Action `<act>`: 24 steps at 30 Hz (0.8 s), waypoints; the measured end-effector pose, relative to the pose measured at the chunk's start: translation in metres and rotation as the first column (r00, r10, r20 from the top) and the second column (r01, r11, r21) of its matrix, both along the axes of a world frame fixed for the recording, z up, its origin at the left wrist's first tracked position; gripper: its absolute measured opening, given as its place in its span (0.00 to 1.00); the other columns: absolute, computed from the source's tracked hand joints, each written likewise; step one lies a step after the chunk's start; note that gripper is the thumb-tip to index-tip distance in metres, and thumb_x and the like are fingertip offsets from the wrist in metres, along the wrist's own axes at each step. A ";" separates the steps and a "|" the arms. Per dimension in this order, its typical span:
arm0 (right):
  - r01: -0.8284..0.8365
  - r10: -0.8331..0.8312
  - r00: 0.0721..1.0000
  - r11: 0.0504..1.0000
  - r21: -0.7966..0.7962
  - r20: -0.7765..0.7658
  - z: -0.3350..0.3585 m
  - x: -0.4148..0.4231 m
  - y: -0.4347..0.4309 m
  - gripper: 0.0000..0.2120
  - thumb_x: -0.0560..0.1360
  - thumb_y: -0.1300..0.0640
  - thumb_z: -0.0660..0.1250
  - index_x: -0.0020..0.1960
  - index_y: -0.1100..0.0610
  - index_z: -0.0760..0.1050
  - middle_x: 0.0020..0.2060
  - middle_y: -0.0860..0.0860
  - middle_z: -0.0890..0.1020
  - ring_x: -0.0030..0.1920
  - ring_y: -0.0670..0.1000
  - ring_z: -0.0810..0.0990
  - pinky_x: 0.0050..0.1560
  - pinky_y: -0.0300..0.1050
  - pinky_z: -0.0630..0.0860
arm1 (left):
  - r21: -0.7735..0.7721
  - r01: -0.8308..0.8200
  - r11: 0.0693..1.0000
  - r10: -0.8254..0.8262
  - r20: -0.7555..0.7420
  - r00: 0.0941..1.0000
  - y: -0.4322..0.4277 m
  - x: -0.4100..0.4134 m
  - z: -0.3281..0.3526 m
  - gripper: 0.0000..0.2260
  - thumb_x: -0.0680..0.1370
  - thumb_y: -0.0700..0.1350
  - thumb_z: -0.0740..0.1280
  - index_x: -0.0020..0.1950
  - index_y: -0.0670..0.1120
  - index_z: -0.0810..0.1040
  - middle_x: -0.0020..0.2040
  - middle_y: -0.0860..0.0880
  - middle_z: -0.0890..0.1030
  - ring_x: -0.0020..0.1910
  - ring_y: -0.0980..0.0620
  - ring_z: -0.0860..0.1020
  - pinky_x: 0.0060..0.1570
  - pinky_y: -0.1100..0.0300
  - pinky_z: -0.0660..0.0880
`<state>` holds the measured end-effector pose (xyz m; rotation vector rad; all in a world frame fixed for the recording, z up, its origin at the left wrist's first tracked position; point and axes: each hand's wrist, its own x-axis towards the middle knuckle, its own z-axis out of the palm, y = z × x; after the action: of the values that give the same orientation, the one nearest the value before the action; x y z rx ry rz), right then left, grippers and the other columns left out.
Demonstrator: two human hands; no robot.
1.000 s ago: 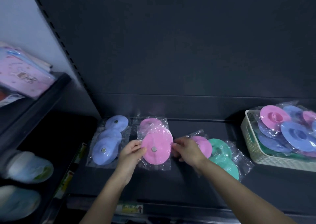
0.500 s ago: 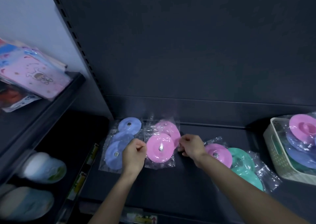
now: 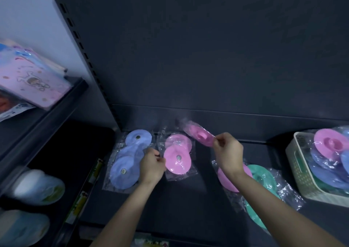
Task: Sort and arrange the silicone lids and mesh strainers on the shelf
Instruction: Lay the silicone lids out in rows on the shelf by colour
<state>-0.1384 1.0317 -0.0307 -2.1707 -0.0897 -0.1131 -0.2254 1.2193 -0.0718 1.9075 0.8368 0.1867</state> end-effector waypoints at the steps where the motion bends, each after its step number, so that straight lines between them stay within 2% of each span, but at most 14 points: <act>1: 0.003 -0.003 1.000 1.000 -0.010 0.002 0.000 -0.001 -0.002 0.05 0.73 0.65 0.64 0.42 0.61 0.78 0.33 0.49 0.79 0.36 0.51 0.76 0.37 0.35 0.64 | 0.084 0.038 0.996 -0.035 -0.039 0.999 0.000 0.001 -0.003 0.07 0.74 0.35 0.65 0.44 0.44 0.69 0.37 0.43 0.80 0.36 0.45 0.81 0.42 0.46 0.80; 3: 0.004 -0.004 1.000 1.000 -0.002 -0.012 0.000 -0.003 -0.004 0.05 0.73 0.65 0.65 0.43 0.60 0.79 0.34 0.48 0.80 0.37 0.50 0.77 0.38 0.34 0.65 | 0.166 0.086 0.982 -0.073 -0.083 0.994 0.001 -0.001 -0.008 0.09 0.73 0.36 0.66 0.46 0.46 0.68 0.37 0.44 0.80 0.36 0.44 0.81 0.41 0.46 0.80; 7: 0.004 0.002 0.997 0.997 0.078 -0.078 0.000 -0.006 -0.009 0.06 0.73 0.64 0.64 0.41 0.58 0.79 0.33 0.46 0.81 0.36 0.46 0.77 0.42 0.37 0.70 | 0.169 0.120 0.978 -0.119 -0.018 0.993 0.001 0.001 -0.005 0.12 0.74 0.33 0.63 0.42 0.51 0.69 0.38 0.48 0.79 0.39 0.44 0.80 0.44 0.46 0.78; 8: 0.026 -0.015 0.994 0.994 0.102 -0.104 -0.002 -0.005 -0.010 0.07 0.73 0.62 0.65 0.38 0.59 0.79 0.30 0.46 0.79 0.34 0.46 0.75 0.41 0.40 0.70 | 0.192 0.135 0.972 -0.134 -0.017 0.991 0.001 0.002 -0.002 0.11 0.74 0.32 0.62 0.42 0.49 0.71 0.38 0.49 0.79 0.40 0.44 0.80 0.45 0.48 0.77; 11: 0.111 -0.088 0.984 0.984 0.143 -0.156 -0.007 0.004 -0.011 0.18 0.74 0.53 0.67 0.33 0.66 0.76 0.22 0.48 0.68 0.29 0.48 0.64 0.36 0.47 0.68 | 0.212 0.202 0.956 -0.201 -0.028 0.979 0.007 0.007 0.002 0.10 0.75 0.31 0.61 0.47 0.45 0.77 0.41 0.49 0.80 0.42 0.49 0.78 0.43 0.58 0.74; 13: 0.125 -0.103 0.980 0.985 0.121 -0.170 -0.006 0.009 -0.012 0.15 0.73 0.53 0.70 0.33 0.63 0.79 0.20 0.46 0.70 0.27 0.47 0.66 0.34 0.45 0.67 | 0.126 0.205 0.971 -0.204 -0.019 0.979 0.009 0.008 0.004 0.11 0.75 0.31 0.60 0.45 0.45 0.77 0.43 0.47 0.81 0.41 0.49 0.78 0.41 0.58 0.76; 14: 0.124 -0.106 0.980 0.988 0.096 -0.169 -0.007 0.011 -0.012 0.11 0.72 0.55 0.72 0.34 0.61 0.81 0.22 0.46 0.74 0.28 0.48 0.70 0.35 0.43 0.67 | 0.039 0.162 0.986 -0.161 -0.015 0.987 0.009 0.008 0.005 0.11 0.76 0.31 0.60 0.44 0.45 0.76 0.44 0.46 0.81 0.40 0.49 0.78 0.40 0.57 0.77; 16: 0.141 -0.132 0.978 0.989 0.047 -0.162 -0.010 0.014 -0.014 0.02 0.69 0.59 0.73 0.39 0.59 0.83 0.36 0.52 0.82 0.37 0.51 0.79 0.42 0.40 0.72 | -0.189 0.028 0.982 -0.030 -0.006 1.000 0.007 0.006 0.010 0.09 0.77 0.30 0.60 0.43 0.43 0.74 0.45 0.43 0.78 0.39 0.49 0.77 0.36 0.59 0.77; 18: 0.180 -0.168 0.968 0.983 0.047 -0.189 -0.013 0.016 -0.016 0.08 0.68 0.63 0.73 0.47 0.59 0.82 0.46 0.56 0.83 0.44 0.53 0.81 0.49 0.42 0.75 | -0.381 -0.072 0.922 0.081 0.007 0.997 0.001 0.002 0.015 0.07 0.77 0.29 0.60 0.43 0.40 0.71 0.44 0.42 0.76 0.39 0.49 0.77 0.34 0.61 0.77; 20: 0.226 -0.195 0.948 0.969 0.103 -0.251 -0.009 0.016 -0.016 0.14 0.68 0.65 0.73 0.54 0.61 0.80 0.46 0.56 0.83 0.44 0.54 0.81 0.48 0.44 0.75 | -0.508 -0.127 0.852 0.152 0.008 0.988 -0.007 -0.003 0.017 0.07 0.77 0.28 0.60 0.43 0.39 0.69 0.42 0.40 0.75 0.40 0.47 0.77 0.32 0.61 0.78; 22: 0.278 -0.193 0.912 0.940 0.199 -0.363 -0.004 0.016 -0.017 0.17 0.68 0.68 0.72 0.57 0.63 0.77 0.45 0.56 0.82 0.44 0.54 0.79 0.46 0.43 0.73 | -0.563 -0.186 0.806 0.223 -0.002 0.975 -0.018 -0.007 0.015 0.09 0.76 0.27 0.59 0.41 0.40 0.67 0.41 0.40 0.74 0.40 0.47 0.77 0.34 0.60 0.79; 24: 0.330 -0.154 0.865 0.892 0.310 -0.478 0.000 0.017 -0.017 0.16 0.68 0.72 0.70 0.56 0.65 0.77 0.44 0.57 0.81 0.43 0.54 0.78 0.48 0.46 0.75 | -0.592 -0.245 0.768 0.299 -0.008 0.954 -0.030 -0.011 0.013 0.11 0.76 0.26 0.59 0.39 0.40 0.66 0.41 0.40 0.73 0.40 0.47 0.76 0.39 0.57 0.79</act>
<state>-0.1214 1.0152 -0.0307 -1.7534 0.4445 0.2071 -0.2363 1.1892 -0.0583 1.1797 0.9767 0.1605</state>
